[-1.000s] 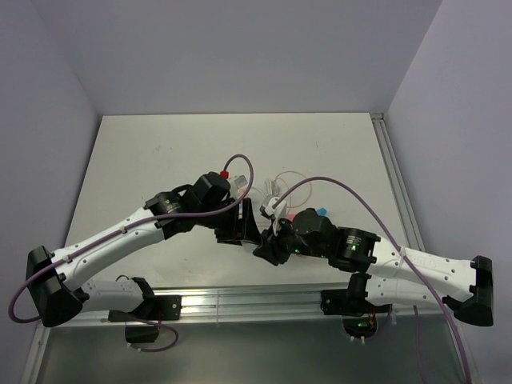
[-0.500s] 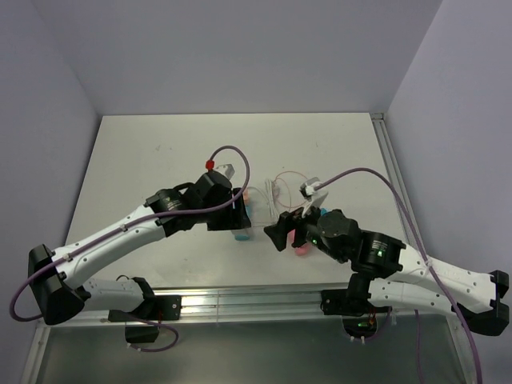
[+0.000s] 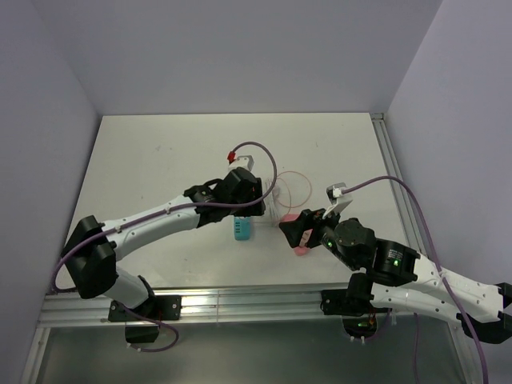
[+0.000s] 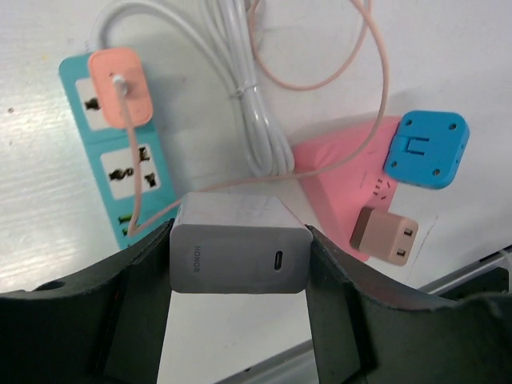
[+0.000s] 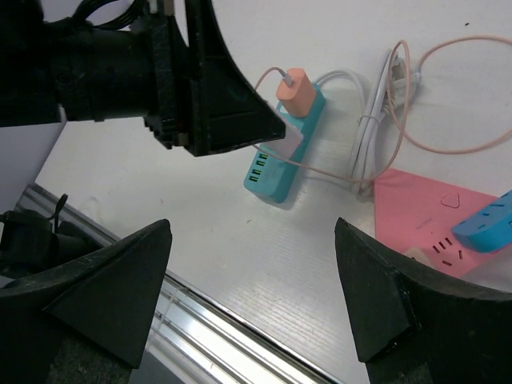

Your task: Insert the plug

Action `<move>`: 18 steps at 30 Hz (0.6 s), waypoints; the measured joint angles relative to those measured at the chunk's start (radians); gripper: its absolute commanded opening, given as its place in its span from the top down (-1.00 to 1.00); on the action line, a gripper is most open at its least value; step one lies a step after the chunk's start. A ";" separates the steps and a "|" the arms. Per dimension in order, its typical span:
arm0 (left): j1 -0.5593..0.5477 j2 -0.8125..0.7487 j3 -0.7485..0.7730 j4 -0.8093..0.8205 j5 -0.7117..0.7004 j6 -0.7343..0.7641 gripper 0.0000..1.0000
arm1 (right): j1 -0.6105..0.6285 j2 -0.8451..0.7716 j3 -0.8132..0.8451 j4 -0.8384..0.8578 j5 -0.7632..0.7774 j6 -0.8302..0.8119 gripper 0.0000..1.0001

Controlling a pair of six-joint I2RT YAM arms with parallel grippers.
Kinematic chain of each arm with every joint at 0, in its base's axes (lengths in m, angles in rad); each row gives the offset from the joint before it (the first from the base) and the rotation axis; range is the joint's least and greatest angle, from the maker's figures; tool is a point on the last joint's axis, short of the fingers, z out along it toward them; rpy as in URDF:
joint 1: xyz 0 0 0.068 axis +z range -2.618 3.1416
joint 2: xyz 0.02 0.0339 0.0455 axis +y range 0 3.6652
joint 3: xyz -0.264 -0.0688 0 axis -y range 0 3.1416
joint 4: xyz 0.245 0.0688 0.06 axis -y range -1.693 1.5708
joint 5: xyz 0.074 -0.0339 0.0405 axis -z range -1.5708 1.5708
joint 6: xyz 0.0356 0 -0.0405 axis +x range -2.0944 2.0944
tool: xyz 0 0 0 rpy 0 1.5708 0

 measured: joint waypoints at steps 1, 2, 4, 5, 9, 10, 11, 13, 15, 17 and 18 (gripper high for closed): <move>0.000 0.013 0.000 0.025 -0.002 0.006 0.99 | 0.000 0.000 0.000 -0.002 0.000 0.003 -0.78; 0.000 0.026 0.002 0.044 -0.002 0.010 0.99 | 0.000 0.000 0.000 -0.001 0.000 0.005 -0.79; 0.000 0.061 0.014 0.071 0.001 0.023 0.99 | 0.000 0.000 0.000 -0.002 0.000 0.008 -0.79; 0.000 0.080 0.023 0.083 0.001 0.027 0.99 | 0.000 0.000 0.000 -0.002 0.000 0.008 -0.79; 0.000 0.164 0.068 0.100 -0.004 0.035 0.99 | 0.000 0.000 0.000 -0.003 0.000 0.011 -0.79; 0.000 0.182 0.077 0.099 -0.007 0.037 1.00 | 0.000 0.000 0.000 -0.004 0.000 0.011 -0.79; 0.000 0.199 0.086 0.095 -0.015 0.038 1.00 | 0.000 0.000 0.000 -0.005 0.001 0.011 -0.79; -0.001 0.222 0.092 0.092 -0.032 0.041 1.00 | 0.000 -0.002 0.000 -0.006 0.002 0.011 -0.79; -0.001 0.232 0.090 0.089 -0.048 0.047 0.99 | 0.000 -0.005 -0.002 -0.005 0.003 0.011 -0.79; -0.001 0.233 0.082 0.091 -0.068 0.053 1.00 | 0.000 -0.006 -0.008 -0.005 0.003 0.011 -0.79; -0.001 0.233 0.079 0.092 -0.082 0.056 0.99 | 0.000 -0.006 -0.011 -0.005 0.003 0.011 -0.79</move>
